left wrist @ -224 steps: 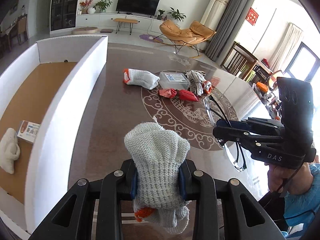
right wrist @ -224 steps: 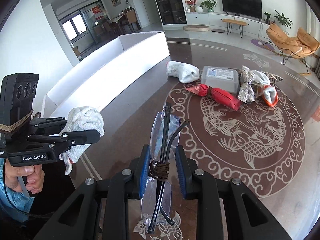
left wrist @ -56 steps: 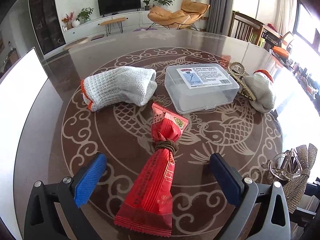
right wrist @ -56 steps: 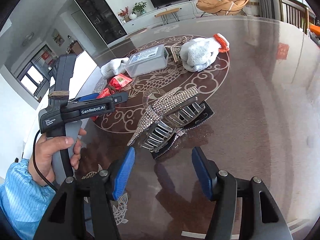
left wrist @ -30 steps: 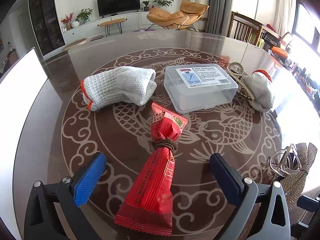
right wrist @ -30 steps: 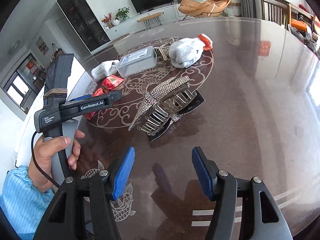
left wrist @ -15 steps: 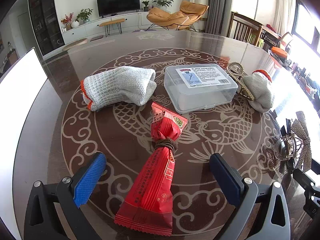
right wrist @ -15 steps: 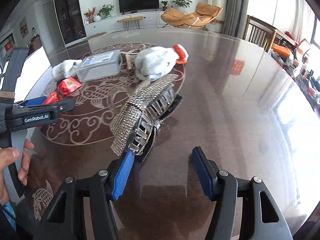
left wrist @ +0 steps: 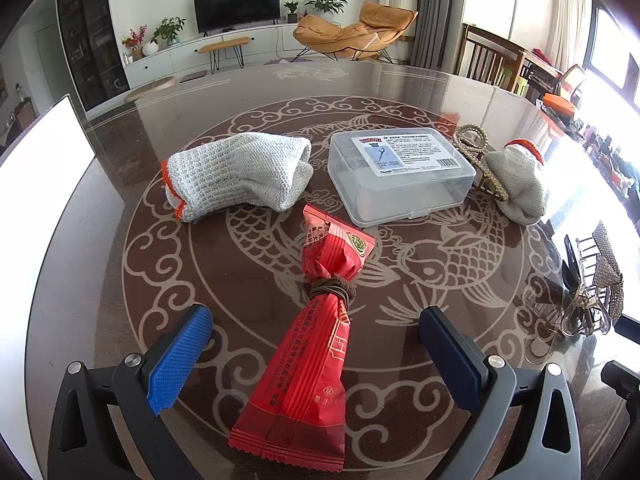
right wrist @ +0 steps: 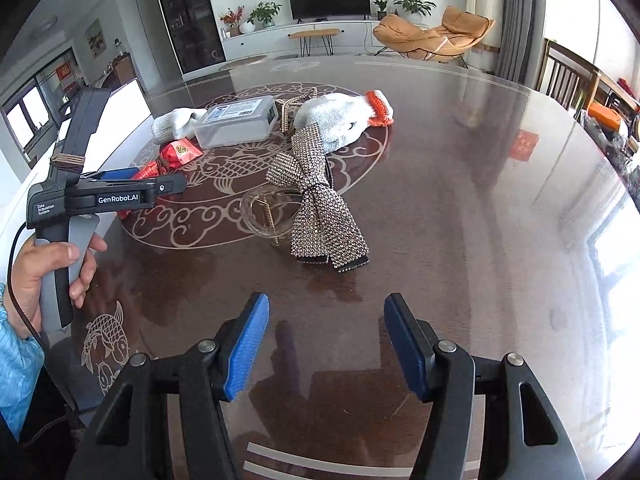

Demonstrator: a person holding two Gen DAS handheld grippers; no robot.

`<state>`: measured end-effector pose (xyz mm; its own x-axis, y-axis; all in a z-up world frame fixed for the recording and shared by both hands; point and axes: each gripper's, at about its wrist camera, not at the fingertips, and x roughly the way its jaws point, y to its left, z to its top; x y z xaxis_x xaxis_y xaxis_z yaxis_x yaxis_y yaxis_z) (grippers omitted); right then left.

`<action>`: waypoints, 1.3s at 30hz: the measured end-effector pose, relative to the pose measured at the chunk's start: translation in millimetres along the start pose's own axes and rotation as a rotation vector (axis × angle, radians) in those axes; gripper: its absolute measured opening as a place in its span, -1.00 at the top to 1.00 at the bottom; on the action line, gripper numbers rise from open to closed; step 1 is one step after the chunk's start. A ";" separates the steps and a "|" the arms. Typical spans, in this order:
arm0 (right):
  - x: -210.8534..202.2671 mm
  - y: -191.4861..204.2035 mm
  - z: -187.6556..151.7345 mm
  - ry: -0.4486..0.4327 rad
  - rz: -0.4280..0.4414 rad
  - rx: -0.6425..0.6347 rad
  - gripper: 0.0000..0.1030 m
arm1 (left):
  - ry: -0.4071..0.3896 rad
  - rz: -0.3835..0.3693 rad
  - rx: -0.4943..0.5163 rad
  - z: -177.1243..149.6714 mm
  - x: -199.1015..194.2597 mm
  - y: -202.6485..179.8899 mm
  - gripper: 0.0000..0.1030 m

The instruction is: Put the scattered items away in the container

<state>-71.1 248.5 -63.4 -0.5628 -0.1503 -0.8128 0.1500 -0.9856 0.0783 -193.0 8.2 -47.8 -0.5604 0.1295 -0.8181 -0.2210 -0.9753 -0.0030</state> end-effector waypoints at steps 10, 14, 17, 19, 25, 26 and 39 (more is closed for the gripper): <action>25.3 16.5 50.4 -0.044 0.135 -0.255 -0.20 | 0.000 0.001 -0.001 0.1 -0.4 -1.1 -1.00; 59.9 20.6 54.4 -0.008 0.007 -0.229 -0.25 | -0.001 -0.002 -0.001 0.1 -1.3 -1.5 -1.00; 66.7 10.8 53.2 -0.019 0.034 -0.145 -0.21 | -0.001 -0.008 0.010 -0.9 -3.9 -2.3 -1.00; 68.8 12.0 50.2 -0.034 0.035 -0.144 -0.21 | 0.001 -0.030 0.047 -2.8 -6.2 -1.9 -1.00; 75.8 20.6 48.3 -0.038 0.015 -0.155 -0.25 | 0.007 -0.039 0.067 0.3 -5.7 2.0 -1.00; 75.9 20.9 47.9 -0.038 0.011 -0.157 -0.25 | 0.013 -0.040 0.069 3.5 -3.8 0.7 -1.00; 54.4 -3.3 45.0 -0.073 0.138 0.024 0.02 | 0.018 -0.119 -0.072 -11.5 -50.8 11.5 0.67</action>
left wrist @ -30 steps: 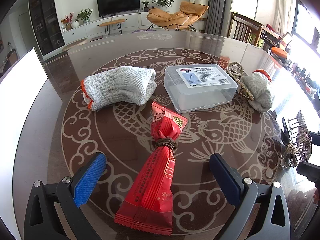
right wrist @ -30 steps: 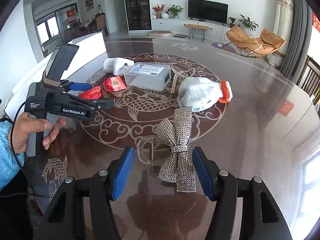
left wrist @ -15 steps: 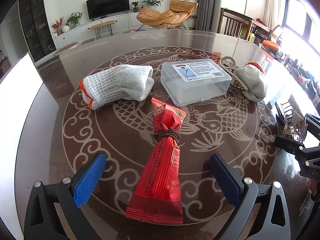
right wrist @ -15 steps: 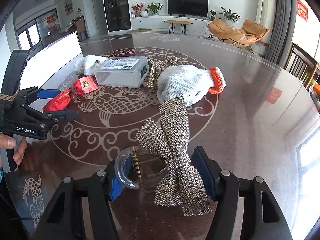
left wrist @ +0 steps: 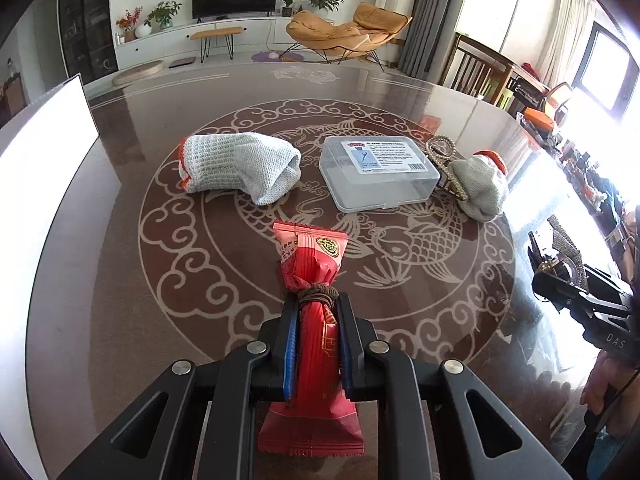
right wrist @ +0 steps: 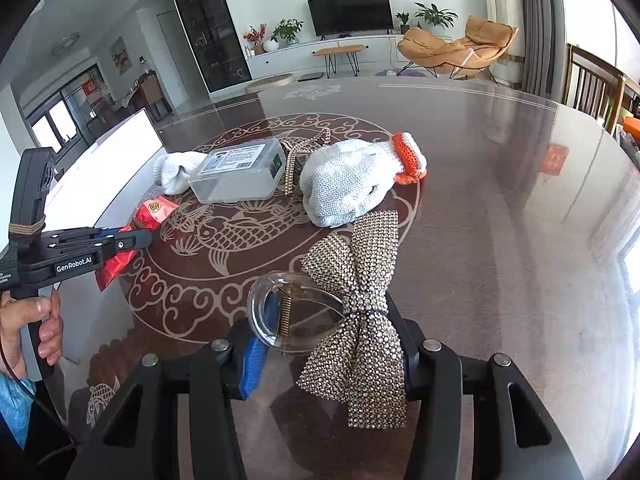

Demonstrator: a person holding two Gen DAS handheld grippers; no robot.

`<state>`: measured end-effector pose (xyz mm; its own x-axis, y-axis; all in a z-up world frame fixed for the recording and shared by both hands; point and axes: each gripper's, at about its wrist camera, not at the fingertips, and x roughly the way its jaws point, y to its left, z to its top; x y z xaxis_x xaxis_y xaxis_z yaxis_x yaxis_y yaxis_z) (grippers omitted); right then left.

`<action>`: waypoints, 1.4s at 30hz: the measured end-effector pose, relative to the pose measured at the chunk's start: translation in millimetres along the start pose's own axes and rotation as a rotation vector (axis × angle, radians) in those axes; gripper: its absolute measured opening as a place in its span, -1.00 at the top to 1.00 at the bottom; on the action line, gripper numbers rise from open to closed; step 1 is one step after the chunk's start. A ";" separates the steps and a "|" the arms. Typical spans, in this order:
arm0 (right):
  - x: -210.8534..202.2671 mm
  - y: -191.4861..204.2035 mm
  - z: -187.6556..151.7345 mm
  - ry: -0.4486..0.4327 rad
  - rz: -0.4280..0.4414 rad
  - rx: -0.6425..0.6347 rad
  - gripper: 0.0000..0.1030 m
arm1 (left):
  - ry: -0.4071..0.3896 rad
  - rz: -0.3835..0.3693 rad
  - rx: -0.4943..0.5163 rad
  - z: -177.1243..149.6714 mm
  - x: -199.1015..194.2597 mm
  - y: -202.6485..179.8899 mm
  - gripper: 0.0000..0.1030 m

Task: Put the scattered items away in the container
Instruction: 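Carry the bow clip and red pouch over the cardboard container with both tools, then open both tools to drop the bow clip and pouch, then move back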

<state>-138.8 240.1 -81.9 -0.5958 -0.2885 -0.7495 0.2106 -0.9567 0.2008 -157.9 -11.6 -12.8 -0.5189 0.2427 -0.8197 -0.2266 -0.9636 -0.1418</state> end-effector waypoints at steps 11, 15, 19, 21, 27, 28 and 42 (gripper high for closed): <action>-39.9 64.3 -44.3 0.010 0.077 0.001 0.02 | -0.020 -0.043 -0.052 -76.4 -56.0 -7.9 0.67; -43.6 101.4 -49.2 0.050 0.127 -0.057 0.02 | -0.039 -0.066 -0.118 -84.2 -81.9 21.5 0.67; -48.0 167.8 -17.9 0.050 0.212 -0.178 0.02 | -0.147 -0.022 -0.190 -73.1 -143.2 77.4 0.67; -50.2 213.1 11.7 0.032 0.281 -0.248 0.02 | -0.191 0.034 -0.210 -61.2 -173.7 115.0 0.67; -33.2 357.7 107.0 -0.020 0.481 -0.428 0.02 | -0.206 0.230 -0.262 -5.2 -203.2 248.7 0.67; -24.2 380.0 122.1 -0.027 0.489 -0.458 0.02 | -0.197 0.244 -0.278 4.4 -201.7 270.8 0.67; 202.1 483.1 225.4 0.155 0.314 -0.496 0.01 | 0.032 0.350 -0.435 64.7 -66.8 439.4 0.65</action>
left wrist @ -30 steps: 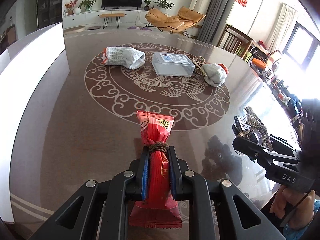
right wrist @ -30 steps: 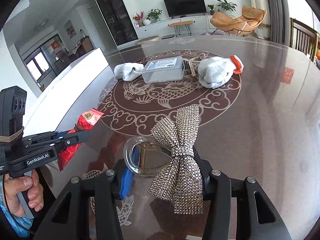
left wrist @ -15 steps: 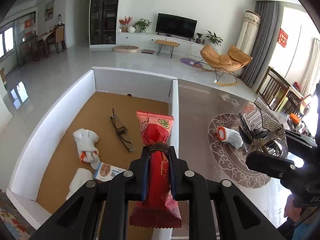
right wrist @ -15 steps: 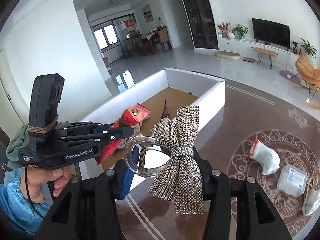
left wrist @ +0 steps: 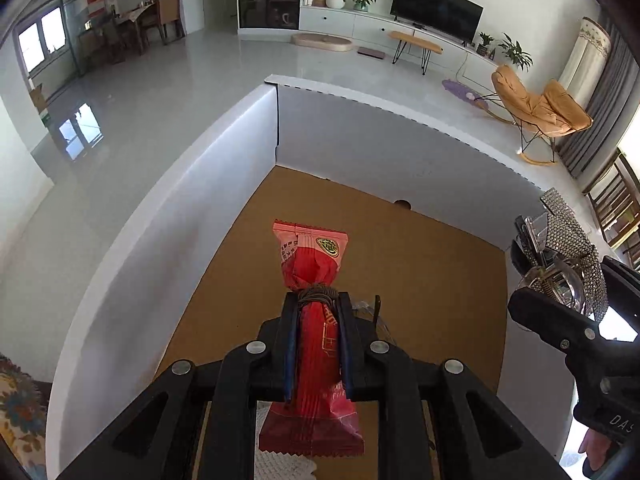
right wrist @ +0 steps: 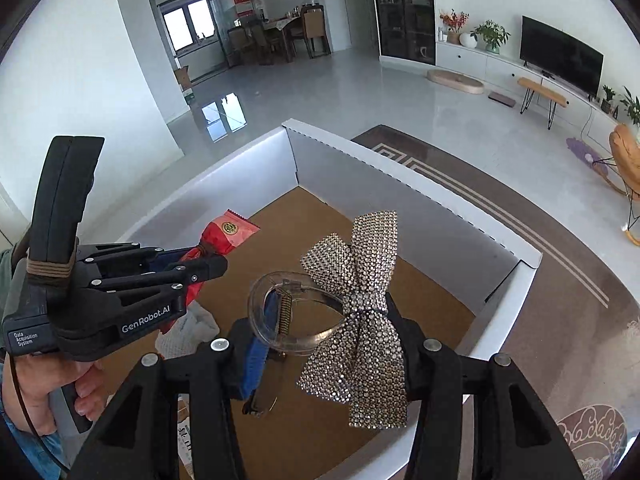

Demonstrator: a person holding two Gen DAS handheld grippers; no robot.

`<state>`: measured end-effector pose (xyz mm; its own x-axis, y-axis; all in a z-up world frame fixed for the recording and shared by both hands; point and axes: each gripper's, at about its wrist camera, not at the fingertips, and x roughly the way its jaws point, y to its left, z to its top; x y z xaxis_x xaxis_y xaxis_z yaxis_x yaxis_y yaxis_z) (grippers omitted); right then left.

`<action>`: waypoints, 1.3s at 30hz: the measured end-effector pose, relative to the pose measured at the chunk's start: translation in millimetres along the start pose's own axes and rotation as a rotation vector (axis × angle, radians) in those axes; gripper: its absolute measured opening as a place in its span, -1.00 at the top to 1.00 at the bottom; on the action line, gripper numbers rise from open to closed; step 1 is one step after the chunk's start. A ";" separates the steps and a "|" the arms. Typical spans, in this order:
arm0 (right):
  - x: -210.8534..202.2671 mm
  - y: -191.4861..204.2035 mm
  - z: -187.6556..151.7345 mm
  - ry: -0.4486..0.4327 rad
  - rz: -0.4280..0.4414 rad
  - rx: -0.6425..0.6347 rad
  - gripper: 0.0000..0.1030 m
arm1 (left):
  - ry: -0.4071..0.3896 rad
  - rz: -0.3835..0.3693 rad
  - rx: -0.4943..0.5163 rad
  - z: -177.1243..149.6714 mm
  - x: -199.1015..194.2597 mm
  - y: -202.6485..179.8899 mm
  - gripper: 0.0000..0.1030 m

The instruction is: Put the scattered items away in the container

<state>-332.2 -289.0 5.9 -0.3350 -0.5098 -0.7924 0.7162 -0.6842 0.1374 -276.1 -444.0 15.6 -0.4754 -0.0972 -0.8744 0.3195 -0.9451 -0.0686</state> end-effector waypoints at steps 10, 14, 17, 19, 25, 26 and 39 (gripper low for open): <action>21.4 -0.3 0.9 0.065 -0.004 -0.020 -0.25 | -0.026 0.029 -0.108 -8.3 -14.1 9.1 -0.92; -45.1 -8.0 -13.1 -0.072 0.033 0.024 -0.25 | -0.155 0.024 -0.041 -26.2 -80.5 -22.4 -0.93; -102.7 -25.5 -56.7 -0.139 0.023 0.061 -0.26 | -0.221 -0.048 0.054 -62.0 -131.6 -71.9 -0.93; -136.2 -42.7 -103.6 -0.154 -0.007 0.078 -0.26 | -0.236 -0.121 0.130 -96.9 -155.9 -115.6 -0.95; -208.4 -104.5 -292.5 -0.085 -0.264 0.164 -0.25 | -0.148 -0.276 0.312 -224.8 -135.1 -254.4 -1.00; -219.5 -117.5 -322.5 -0.068 -0.297 0.199 -0.25 | -0.120 -0.283 0.333 -240.7 -120.8 -275.6 -1.00; -247.0 -196.5 -443.0 -0.054 -0.482 0.403 -0.27 | -0.100 -0.167 0.399 -278.5 -48.3 -369.6 -1.00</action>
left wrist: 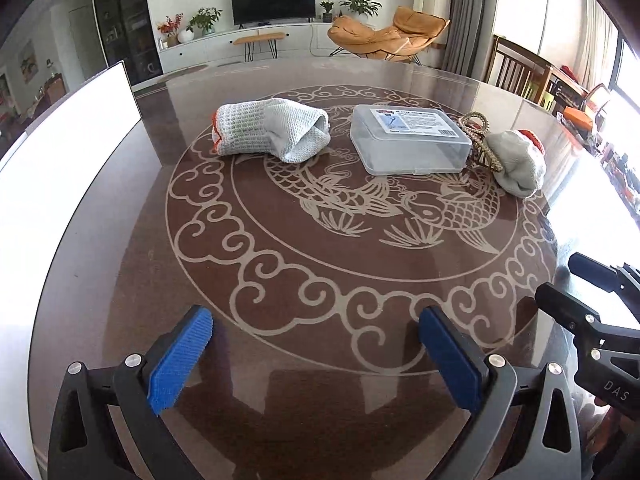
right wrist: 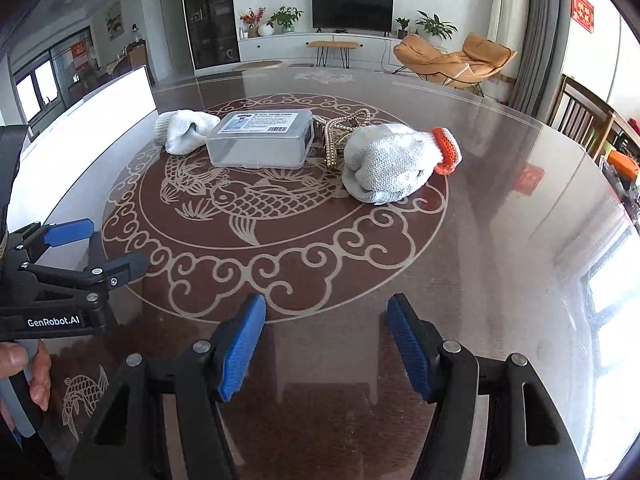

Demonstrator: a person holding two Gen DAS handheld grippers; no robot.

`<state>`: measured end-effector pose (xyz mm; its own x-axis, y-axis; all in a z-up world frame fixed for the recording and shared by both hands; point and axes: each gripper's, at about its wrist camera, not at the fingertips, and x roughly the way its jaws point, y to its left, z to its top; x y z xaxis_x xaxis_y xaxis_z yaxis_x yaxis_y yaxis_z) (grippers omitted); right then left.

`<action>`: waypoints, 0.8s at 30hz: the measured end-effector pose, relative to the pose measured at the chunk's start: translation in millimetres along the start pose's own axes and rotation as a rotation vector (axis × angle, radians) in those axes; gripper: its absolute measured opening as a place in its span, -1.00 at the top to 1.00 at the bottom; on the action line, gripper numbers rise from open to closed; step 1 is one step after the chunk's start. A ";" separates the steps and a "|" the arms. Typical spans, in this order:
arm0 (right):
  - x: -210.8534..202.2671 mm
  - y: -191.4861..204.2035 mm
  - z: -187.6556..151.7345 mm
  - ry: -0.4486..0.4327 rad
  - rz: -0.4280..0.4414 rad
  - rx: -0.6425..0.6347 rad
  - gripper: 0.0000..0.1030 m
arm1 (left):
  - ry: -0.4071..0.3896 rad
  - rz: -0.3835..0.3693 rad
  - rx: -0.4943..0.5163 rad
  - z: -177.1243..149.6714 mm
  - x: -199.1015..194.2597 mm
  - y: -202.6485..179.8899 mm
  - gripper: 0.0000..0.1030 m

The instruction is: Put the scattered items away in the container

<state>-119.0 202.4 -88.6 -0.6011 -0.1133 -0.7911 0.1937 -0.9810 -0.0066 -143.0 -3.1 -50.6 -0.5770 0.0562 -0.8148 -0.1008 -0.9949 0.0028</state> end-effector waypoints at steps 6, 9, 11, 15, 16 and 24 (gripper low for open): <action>1.7 4.4 5.0 0.000 -0.012 0.004 -0.32 | -0.004 0.004 -0.002 -1.0 1.4 -2.6 -1.00; 2.0 4.3 6.1 0.000 -0.006 0.007 -0.33 | -0.004 0.003 -0.002 -1.1 2.0 -2.2 -1.00; 1.9 4.3 6.1 0.001 -0.006 0.007 -0.33 | -0.004 0.003 -0.003 -1.5 2.1 -1.8 -1.00; 1.3 4.4 6.0 0.001 -0.006 0.007 -0.33 | -0.004 0.002 -0.003 -1.3 1.8 -1.8 -1.00; 1.5 4.4 6.0 0.001 -0.005 0.008 -0.34 | -0.005 0.002 -0.003 -1.3 1.5 -1.5 -1.00; 1.8 5.3 6.5 0.001 -0.004 0.008 -0.34 | -0.004 0.002 -0.003 -1.1 1.7 -1.4 -1.00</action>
<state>-124.1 195.9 -86.1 -0.6013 -0.1088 -0.7915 0.1850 -0.9827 -0.0054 -143.0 -1.7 -52.6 -0.5805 0.0545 -0.8124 -0.0969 -0.9953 0.0024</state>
